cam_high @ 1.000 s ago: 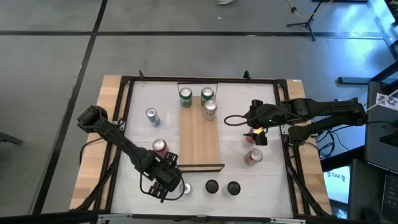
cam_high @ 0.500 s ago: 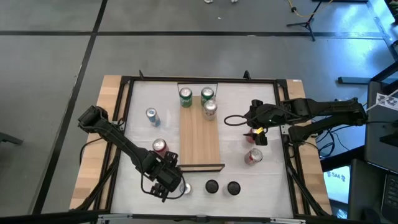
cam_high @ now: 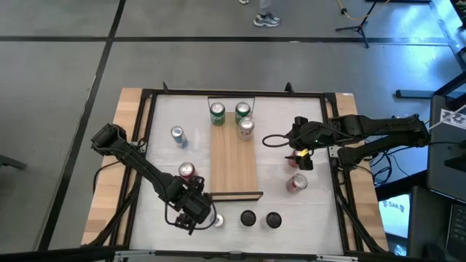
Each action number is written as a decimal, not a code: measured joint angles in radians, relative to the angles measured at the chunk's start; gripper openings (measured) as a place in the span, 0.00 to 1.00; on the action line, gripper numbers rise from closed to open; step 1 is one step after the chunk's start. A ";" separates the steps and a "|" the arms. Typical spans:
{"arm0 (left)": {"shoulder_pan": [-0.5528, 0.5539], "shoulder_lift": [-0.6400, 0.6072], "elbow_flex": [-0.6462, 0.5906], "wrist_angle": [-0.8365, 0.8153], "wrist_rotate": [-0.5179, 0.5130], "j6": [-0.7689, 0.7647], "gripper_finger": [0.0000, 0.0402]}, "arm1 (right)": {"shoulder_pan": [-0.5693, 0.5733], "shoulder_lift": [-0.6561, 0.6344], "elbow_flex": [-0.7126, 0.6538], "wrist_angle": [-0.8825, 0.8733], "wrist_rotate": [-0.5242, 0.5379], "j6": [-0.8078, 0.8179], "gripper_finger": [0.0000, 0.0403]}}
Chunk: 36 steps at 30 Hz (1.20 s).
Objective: Place canned beverage on shelf
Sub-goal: Put the silver soda can on the shelf aligned with the other silver soda can
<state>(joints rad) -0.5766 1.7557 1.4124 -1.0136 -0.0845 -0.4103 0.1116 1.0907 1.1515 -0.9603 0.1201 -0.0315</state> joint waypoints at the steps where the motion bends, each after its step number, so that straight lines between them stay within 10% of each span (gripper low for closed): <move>1: 0.000 0.000 0.000 0.001 0.000 -0.029 0.93 | 0.000 0.000 0.000 0.000 0.000 0.000 0.88; 36: -0.008 0.005 -0.027 0.062 -0.006 -0.138 0.88 | 0.000 0.000 0.000 0.000 0.000 0.000 0.88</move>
<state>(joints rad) -0.5846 1.7607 1.3857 -0.9513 -0.0902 -0.5480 0.1116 1.0907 1.1515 -0.9604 0.1200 -0.0315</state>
